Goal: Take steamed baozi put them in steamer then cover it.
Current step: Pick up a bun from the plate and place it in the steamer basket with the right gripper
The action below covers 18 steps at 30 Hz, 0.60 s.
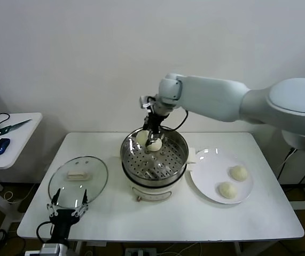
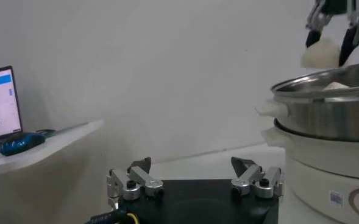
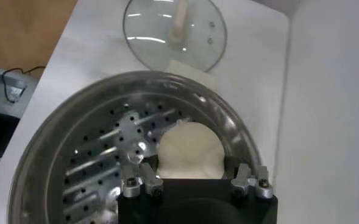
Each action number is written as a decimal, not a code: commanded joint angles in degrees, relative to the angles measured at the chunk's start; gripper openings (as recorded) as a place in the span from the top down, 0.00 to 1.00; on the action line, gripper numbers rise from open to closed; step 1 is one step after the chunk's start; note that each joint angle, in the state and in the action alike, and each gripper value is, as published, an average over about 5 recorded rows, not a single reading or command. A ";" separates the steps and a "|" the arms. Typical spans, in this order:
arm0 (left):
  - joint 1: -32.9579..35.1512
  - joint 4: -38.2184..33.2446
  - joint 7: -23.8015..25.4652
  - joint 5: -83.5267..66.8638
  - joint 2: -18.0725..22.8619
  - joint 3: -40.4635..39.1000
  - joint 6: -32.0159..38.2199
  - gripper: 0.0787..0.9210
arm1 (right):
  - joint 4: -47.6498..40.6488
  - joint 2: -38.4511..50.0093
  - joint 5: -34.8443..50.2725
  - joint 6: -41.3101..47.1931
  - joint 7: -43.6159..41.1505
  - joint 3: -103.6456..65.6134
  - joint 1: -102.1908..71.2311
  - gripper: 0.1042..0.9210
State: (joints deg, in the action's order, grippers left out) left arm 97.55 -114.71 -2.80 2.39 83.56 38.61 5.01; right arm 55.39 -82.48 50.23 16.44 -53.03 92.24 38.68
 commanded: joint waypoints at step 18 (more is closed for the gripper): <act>-0.82 0.59 0.19 -0.41 -0.22 -0.01 -0.07 0.12 | -0.64 -3.41 -0.95 0.43 1.47 2.40 -3.69 0.18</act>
State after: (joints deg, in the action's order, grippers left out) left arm 96.73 -114.12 -2.63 1.99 83.26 38.64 4.98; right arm 54.75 -85.52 50.03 16.84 -51.56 94.62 35.44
